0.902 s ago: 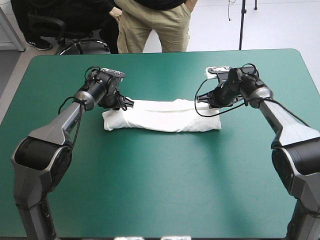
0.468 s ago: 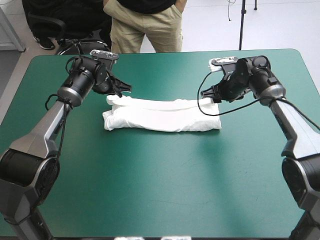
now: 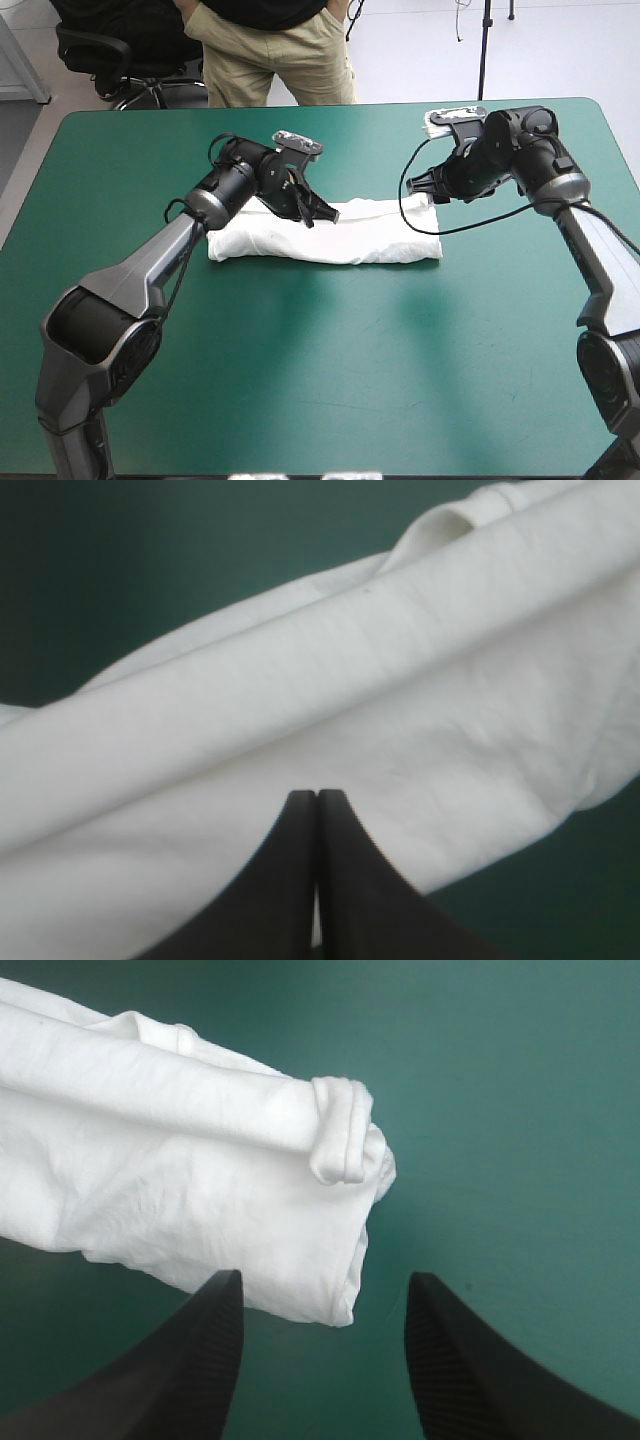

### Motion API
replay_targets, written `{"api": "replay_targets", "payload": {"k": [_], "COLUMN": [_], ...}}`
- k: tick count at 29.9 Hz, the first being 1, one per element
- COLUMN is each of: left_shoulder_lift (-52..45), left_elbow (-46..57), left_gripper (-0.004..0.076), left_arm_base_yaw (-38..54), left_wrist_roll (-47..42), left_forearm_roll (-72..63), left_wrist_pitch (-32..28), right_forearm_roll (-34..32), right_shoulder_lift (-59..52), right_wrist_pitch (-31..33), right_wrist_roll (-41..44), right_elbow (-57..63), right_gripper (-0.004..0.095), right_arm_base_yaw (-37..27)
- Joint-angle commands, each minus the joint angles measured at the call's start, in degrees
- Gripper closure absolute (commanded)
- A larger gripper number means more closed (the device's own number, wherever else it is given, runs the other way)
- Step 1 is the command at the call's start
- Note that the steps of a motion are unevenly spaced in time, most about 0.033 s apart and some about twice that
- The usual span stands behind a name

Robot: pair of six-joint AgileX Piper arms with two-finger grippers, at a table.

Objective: Fold the cloth

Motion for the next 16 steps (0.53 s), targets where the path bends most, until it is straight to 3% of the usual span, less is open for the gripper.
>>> {"api": "replay_targets", "payload": {"k": [1,16], "left_shoulder_lift": [-0.92,5.94], "left_elbow": [-1.67,-1.80], "left_gripper": [0.0741,0.0741], "left_arm_base_yaw": [-1.11,-1.13], "left_wrist_roll": [-0.06,-0.06], "left_forearm_roll": [-0.11,-1.72], "left_wrist_pitch": [-2.16,-3.89], "right_forearm_roll": [0.24,-0.47], "right_shoulder_lift": [-3.01,-2.50], "right_wrist_pitch": [-1.64,-1.87], "right_wrist_roll": [-0.55,-0.55], "right_elbow": [-1.76,-1.76], "right_gripper": [0.0440,0.0445], "right_arm_base_yaw": [-0.38,-0.59]}}
